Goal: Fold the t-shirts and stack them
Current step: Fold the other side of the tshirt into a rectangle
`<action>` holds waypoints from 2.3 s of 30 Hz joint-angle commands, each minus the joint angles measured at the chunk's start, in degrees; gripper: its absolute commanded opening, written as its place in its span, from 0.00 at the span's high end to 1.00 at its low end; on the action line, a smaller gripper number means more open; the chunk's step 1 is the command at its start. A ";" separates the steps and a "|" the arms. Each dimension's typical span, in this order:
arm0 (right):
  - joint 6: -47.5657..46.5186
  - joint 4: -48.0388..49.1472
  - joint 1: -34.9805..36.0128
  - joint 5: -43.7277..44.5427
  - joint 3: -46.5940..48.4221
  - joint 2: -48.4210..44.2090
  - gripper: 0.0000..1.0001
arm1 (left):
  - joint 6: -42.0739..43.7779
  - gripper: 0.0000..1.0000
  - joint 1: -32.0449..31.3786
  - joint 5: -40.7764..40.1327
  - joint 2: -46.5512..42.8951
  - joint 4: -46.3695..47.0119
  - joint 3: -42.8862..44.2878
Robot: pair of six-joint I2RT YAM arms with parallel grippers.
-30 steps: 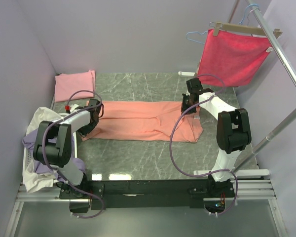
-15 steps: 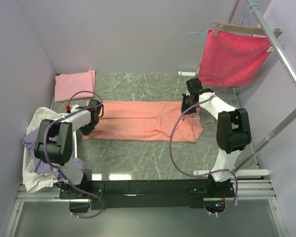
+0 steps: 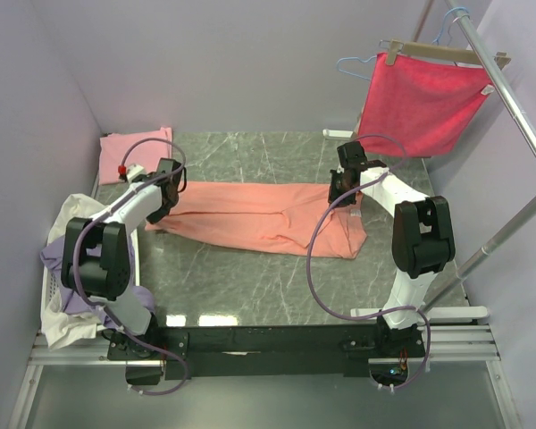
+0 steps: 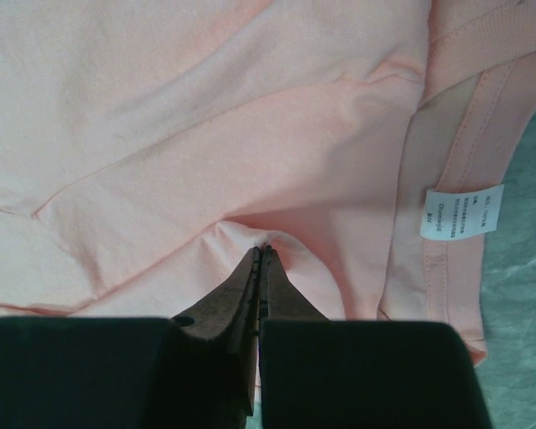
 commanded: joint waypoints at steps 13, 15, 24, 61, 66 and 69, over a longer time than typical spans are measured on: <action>-0.33 -0.05 -0.32 1.42 -0.50 -0.35 1.00 | 7.84 0.75 0.25 -4.65 5.65 -3.00 4.90; -0.33 0.04 -0.24 1.42 -0.51 -0.53 1.00 | 7.50 0.64 0.25 -3.16 5.48 -3.26 4.55; -0.59 0.12 -0.32 1.24 -0.59 -0.26 1.00 | 7.49 0.59 0.25 7.92 3.89 3.06 -3.53; -0.86 0.48 -0.41 0.01 -0.77 0.09 1.00 | 4.24 0.49 0.25 12.23 -2.61 5.26 -11.27; -0.95 0.39 -0.32 -0.08 -0.77 0.09 1.00 | 3.62 0.68 0.25 11.27 -2.26 6.14 -11.62; -0.95 0.39 -0.32 0.10 -0.77 0.09 1.00 | 3.45 0.95 0.25 9.95 -2.17 5.09 -10.13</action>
